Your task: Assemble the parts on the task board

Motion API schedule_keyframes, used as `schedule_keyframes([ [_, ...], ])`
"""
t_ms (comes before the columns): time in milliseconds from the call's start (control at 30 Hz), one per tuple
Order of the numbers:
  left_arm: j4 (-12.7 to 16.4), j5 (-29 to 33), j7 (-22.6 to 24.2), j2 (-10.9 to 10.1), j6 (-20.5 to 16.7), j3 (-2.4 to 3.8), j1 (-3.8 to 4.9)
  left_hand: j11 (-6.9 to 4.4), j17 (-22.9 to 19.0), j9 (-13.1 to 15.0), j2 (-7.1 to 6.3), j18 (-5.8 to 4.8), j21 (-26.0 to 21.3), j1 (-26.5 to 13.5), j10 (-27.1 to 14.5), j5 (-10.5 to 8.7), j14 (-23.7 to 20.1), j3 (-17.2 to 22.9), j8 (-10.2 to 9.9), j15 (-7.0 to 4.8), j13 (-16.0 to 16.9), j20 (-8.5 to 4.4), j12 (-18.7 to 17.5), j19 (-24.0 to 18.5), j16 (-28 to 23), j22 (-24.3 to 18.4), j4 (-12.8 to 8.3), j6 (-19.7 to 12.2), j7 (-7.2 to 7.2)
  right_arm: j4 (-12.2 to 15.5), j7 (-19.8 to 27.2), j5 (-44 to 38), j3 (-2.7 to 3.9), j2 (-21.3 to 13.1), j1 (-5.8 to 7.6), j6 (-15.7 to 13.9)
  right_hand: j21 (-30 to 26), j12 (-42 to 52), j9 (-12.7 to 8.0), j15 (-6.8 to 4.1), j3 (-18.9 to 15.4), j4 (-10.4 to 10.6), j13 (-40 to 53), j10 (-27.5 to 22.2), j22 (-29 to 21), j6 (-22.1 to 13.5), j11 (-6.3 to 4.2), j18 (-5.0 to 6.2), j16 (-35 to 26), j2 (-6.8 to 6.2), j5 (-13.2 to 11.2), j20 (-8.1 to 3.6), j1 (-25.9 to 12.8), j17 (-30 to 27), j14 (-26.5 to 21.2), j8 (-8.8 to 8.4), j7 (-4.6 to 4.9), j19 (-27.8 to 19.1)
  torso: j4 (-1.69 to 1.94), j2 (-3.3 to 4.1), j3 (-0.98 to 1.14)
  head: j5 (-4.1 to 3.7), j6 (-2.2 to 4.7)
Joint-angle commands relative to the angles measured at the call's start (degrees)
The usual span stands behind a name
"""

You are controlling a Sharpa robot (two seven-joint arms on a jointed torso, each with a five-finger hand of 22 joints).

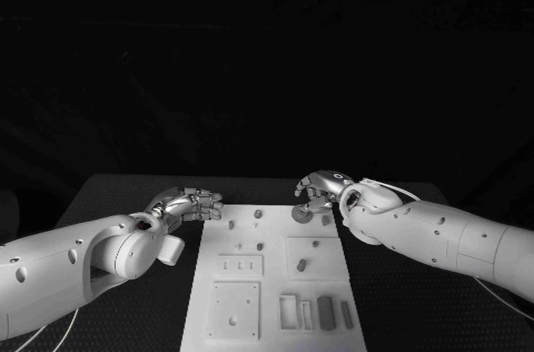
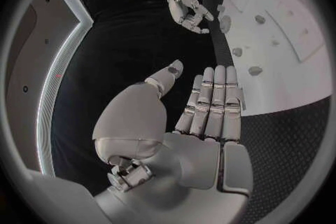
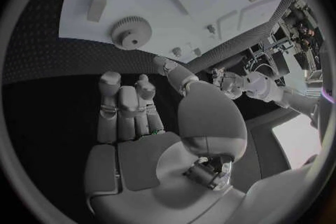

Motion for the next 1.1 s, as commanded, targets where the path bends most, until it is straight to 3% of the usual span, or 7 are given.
schedule_keyframes([
  [33, 0.1, -0.1, 0.7, 0.0, 0.1, 0.04, 0.08, 0.0, 0.1, -0.1, 0.03, -0.31, -0.3, -0.4, 0.2, 0.07, 0.0, 0.1, -0.2, 0.41, -0.1, 0.26, -0.2, 0.3, -0.3, 0.0, -0.5, 0.1, 0.25, -1.1, 2.7, 0.7, -0.01, 0.0, -0.04, 4.8, 0.0, 0.3, 0.0, -0.11, -0.3, -0.1, 0.1, -0.5, 1.2, -0.4, -0.07, 3.03, 0.3, -0.12, 0.2, -0.08, -0.1, 0.0, -0.3, 0.18, 1.81, -0.5, -0.19, 0.12, 0.1, 0.0, -0.02],
  [200, 0.1, -0.1, 0.7, 0.0, 0.1, 0.04, 0.08, 0.01, 0.1, -0.1, 0.03, -0.31, -0.3, -0.4, 0.3, 0.07, 0.0, 0.1, -0.2, 0.41, -0.1, 0.26, -0.2, 0.3, -0.3, 0.0, -0.5, 0.2, 0.26, -3.1, 2.3, 0.1, -0.03, 0.8, -0.21, 6.1, 0.0, 0.4, -0.1, -0.04, -0.3, 0.0, 0.1, -0.6, 1.2, -0.4, 0.0, 3.03, 0.3, -0.18, 0.2, -0.02, -0.2, 0.0, -0.4, 0.17, 1.88, -0.6, -0.13, 0.12, 0.07, -0.18, -0.07],
  [500, -0.1, -0.1, 0.7, 0.1, 0.2, 0.04, 0.07, 0.02, 0.2, -0.1, 0.07, -0.3, -0.3, -0.4, 0.3, 0.07, 0.0, 0.1, -0.2, 0.42, -0.1, 0.27, -0.2, 0.3, -0.3, 0.0, -0.5, 0.2, 0.27, -6.4, 2.7, -0.4, -0.07, 2.0, -1.26, 5.7, 0.0, 0.4, -0.3, 0.12, -0.4, 0.1, 0.1, -0.9, 1.2, -0.9, 0.17, 3.03, 0.4, -0.26, 0.2, 0.09, -0.4, -0.1, -0.6, -0.09, 2.05, -0.8, 0.08, 0.11, 0.03, -0.15, -0.33],
  [1100, 0.0, -0.1, 0.3, 0.4, 0.9, 0.02, 0.06, 0.05, 0.2, -0.1, 0.11, -0.3, -0.3, -0.5, 0.3, 0.07, 0.0, 0.1, -0.2, 0.43, -0.1, 0.29, -0.3, 0.4, -0.4, 0.0, -0.5, 0.1, 0.3, -9.0, 2.9, -0.6, -0.29, 4.2, -2.15, 4.4, 0.1, 0.7, -0.7, 0.46, -0.6, 0.5, 0.1, -1.3, 1.1, -2.0, 0.51, 3.03, 0.6, -0.28, 0.2, 0.21, -0.8, -0.2, -0.9, -0.61, 2.4, -0.9, 0.11, 0.07, -0.09, 0.05, -0.59],
])
